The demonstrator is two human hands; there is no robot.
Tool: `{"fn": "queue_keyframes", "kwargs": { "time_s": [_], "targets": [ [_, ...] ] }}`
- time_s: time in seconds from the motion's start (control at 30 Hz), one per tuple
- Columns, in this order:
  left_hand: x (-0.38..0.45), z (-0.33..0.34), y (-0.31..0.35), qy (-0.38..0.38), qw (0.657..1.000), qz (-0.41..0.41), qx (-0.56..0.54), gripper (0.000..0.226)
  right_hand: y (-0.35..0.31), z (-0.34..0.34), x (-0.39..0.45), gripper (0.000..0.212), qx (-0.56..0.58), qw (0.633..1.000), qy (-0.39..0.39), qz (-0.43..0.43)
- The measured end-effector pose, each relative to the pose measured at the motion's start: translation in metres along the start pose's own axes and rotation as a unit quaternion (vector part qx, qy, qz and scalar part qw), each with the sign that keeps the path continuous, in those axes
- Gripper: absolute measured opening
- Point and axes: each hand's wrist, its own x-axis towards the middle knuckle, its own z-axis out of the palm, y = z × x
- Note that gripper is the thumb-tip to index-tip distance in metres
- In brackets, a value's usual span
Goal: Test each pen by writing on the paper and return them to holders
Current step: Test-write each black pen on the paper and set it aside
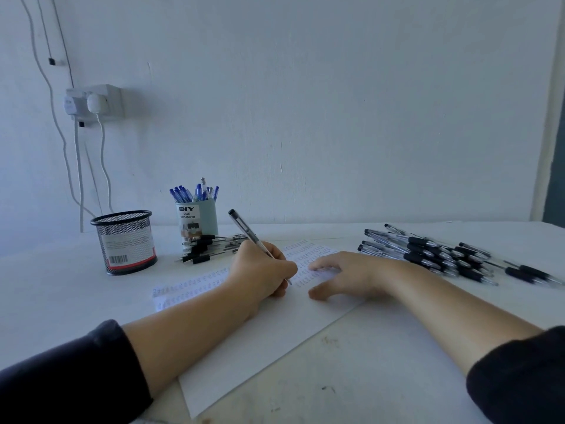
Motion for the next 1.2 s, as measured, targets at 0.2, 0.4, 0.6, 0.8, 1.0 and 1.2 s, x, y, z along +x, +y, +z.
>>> {"fn": "queue_keyframes", "kwargs": {
  "time_s": [0.2,0.4,0.6,0.8,1.0,1.2],
  "targets": [
    [0.0007,0.0009,-0.0005,0.000,1.000,0.007,0.007,0.010,-0.0004,0.0000,-0.0007,0.066,-0.001,1.000,-0.003,0.003],
    [0.0011,0.0017,0.0002,0.008,0.999,0.004,0.031,0.011,-0.0005,-0.0006,-0.0007,0.067,0.001,1.000,-0.011,0.005],
    [-0.0007,0.0019,-0.0002,0.003,1.000,0.017,0.023,0.010,0.0004,-0.0004,-0.0002,0.067,-0.003,1.000,-0.010,0.004],
    [-0.0006,0.0016,0.0000,0.006,1.000,0.011,0.021,0.010,-0.0009,-0.0010,-0.0013,0.067,-0.002,1.000,-0.011,0.005],
    [-0.0009,0.0017,0.0001,0.006,1.000,0.011,0.017,0.010,-0.0022,-0.0016,-0.0033,0.066,0.000,1.000,-0.013,0.005],
    [-0.0018,0.0022,0.0005,0.002,1.000,0.012,0.026,0.008,-0.0025,-0.0016,-0.0041,0.066,0.000,1.000,-0.015,0.005]
  ]
}}
